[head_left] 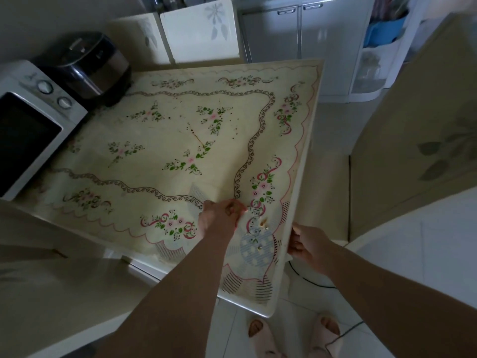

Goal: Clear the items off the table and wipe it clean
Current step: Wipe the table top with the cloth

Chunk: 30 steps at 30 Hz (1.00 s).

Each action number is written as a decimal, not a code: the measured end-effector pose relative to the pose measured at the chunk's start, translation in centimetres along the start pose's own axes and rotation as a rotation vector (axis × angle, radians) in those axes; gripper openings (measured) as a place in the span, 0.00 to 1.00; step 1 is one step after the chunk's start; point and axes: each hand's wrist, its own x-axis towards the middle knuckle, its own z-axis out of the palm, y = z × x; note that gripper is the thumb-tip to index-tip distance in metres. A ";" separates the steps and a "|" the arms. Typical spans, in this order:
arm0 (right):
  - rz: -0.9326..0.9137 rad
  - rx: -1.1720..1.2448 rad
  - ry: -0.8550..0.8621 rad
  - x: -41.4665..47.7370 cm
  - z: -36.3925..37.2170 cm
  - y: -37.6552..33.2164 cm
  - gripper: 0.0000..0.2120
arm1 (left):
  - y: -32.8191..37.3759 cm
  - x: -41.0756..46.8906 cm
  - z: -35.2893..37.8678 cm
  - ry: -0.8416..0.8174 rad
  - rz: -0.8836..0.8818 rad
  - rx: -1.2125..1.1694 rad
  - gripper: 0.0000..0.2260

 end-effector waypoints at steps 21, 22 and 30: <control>-0.004 -0.022 0.006 -1.2 0.3 0.4 0.14 | 1.7 -4.4 2.0 -0.162 0.262 -0.259 0.08; 0.000 -0.040 0.007 -1.3 0.3 0.4 0.14 | 1.5 -4.3 1.6 -0.134 0.217 -0.330 0.06; 0.018 -0.051 0.003 -1.7 0.2 0.6 0.13 | -3.4 -3.8 -0.3 -0.007 -0.077 -0.058 0.11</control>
